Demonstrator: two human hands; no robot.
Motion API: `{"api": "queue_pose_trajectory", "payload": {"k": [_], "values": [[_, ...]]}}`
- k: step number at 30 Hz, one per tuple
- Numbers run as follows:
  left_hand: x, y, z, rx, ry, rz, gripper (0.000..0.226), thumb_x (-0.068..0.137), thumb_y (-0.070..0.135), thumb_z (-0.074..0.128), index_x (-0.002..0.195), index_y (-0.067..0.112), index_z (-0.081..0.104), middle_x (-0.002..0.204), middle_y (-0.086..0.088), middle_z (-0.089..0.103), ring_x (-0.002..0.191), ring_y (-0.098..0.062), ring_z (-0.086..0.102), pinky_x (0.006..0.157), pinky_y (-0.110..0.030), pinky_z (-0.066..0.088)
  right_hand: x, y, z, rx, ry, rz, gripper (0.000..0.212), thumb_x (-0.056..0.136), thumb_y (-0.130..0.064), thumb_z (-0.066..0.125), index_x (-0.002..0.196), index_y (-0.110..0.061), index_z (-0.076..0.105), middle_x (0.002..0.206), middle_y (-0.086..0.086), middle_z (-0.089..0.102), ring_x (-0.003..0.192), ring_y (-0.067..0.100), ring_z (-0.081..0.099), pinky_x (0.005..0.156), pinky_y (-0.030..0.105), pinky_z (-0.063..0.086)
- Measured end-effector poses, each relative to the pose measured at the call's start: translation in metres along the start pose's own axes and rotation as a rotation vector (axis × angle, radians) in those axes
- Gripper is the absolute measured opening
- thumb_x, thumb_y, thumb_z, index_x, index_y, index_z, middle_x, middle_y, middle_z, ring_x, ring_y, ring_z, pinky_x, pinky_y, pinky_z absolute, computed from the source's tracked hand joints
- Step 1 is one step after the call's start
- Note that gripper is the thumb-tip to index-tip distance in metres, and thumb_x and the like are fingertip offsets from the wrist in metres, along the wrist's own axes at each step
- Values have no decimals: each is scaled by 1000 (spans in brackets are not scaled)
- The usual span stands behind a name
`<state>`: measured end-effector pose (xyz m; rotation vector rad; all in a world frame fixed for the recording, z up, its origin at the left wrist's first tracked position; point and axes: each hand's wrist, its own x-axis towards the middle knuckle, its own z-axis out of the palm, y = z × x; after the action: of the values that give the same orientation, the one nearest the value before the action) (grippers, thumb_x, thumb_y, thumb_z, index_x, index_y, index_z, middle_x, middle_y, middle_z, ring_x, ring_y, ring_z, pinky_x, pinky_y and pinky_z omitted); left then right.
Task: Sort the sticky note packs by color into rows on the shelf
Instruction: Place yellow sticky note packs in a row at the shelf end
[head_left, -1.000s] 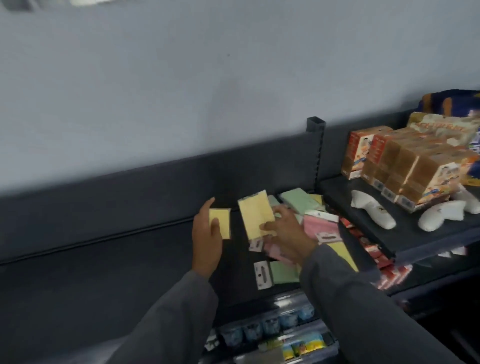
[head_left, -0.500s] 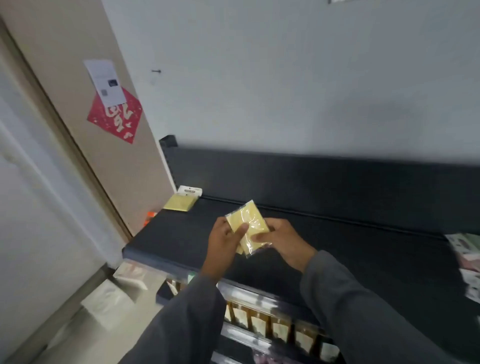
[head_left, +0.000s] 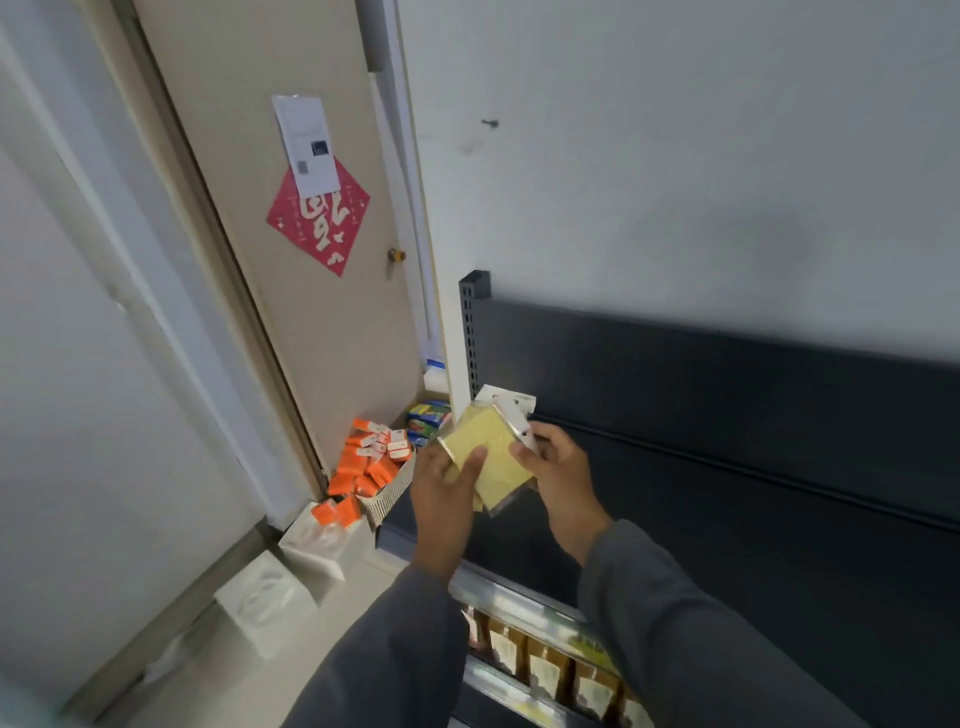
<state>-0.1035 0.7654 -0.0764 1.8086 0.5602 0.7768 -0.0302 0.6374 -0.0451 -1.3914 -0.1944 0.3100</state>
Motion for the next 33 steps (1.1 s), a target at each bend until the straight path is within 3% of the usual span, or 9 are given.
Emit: {"api": "queue_pose_trajectory", "payload": {"k": [2, 4, 7, 9, 13, 16, 20, 25, 33], "values": [[19, -8, 3, 12, 8, -14, 51, 87, 61, 66, 109, 16, 72, 110, -4, 68, 104, -21, 65, 90, -42, 55, 21, 9, 10, -24, 23, -9, 25, 86, 2, 68, 106, -13, 67, 95, 8, 72, 83, 15, 64, 79, 37, 54], [34, -16, 2, 27, -39, -7, 43, 91, 53, 66, 108, 15, 74, 118, -6, 65, 112, -20, 60, 96, -32, 48, 44, 10, 15, -88, 104, -52, 23, 87, 4, 64, 103, -11, 68, 94, 3, 69, 79, 10, 60, 74, 28, 51], [60, -34, -9, 141, -177, 40, 15, 99, 39, 60, 108, 39, 72, 125, 3, 60, 121, -16, 54, 104, -29, 40, 94, 10, 20, -209, 173, -99, 19, 86, 5, 61, 94, -10, 69, 89, -1, 68, 79, 12, 61, 69, 26, 50], [78, -51, -21, 217, -307, 90, 28, 98, 27, 61, 115, 49, 65, 133, 12, 55, 130, -11, 48, 112, -37, 37, 126, 16, 23, -336, 165, -122, 20, 85, 3, 60, 88, -14, 71, 85, -2, 68, 83, 17, 64, 68, 29, 50], [102, -65, -43, 115, -409, -5, 44, 98, 16, 63, 134, 40, 58, 147, 16, 47, 139, -5, 39, 112, -34, 36, 169, 35, 34, -562, 121, -158, 22, 86, 0, 59, 88, -17, 73, 92, 0, 72, 90, 19, 65, 75, 26, 46], [111, -75, -58, 81, -497, -14, 45, 95, 13, 68, 131, 40, 62, 140, 20, 52, 130, 6, 46, 107, -31, 44, 187, 54, 43, -699, 131, -160, 20, 88, -2, 58, 91, -16, 73, 96, 5, 74, 93, 22, 66, 85, 33, 52], [115, -91, -71, 84, -543, -4, 37, 91, 16, 75, 121, 36, 70, 124, 17, 65, 112, 0, 62, 94, -26, 52, 198, 77, 50, -811, 214, -115, 21, 90, -12, 57, 94, -30, 67, 102, 11, 68, 100, 29, 57, 91, 36, 48], [114, -107, -78, 92, -617, 39, 34, 87, 21, 78, 117, 37, 72, 115, 15, 69, 100, -5, 62, 76, -11, 44, 193, 79, 65, -852, 325, -143, 22, 94, -10, 54, 109, -19, 66, 106, 12, 68, 107, 32, 49, 95, 39, 43], [112, -115, -83, 245, -616, 136, 28, 79, 39, 84, 100, 37, 65, 106, 18, 58, 107, 3, 49, 87, -7, 35, 182, 81, 75, -993, 378, -142, 25, 95, -11, 52, 115, -20, 64, 116, 9, 67, 112, 32, 49, 96, 41, 42]]}}
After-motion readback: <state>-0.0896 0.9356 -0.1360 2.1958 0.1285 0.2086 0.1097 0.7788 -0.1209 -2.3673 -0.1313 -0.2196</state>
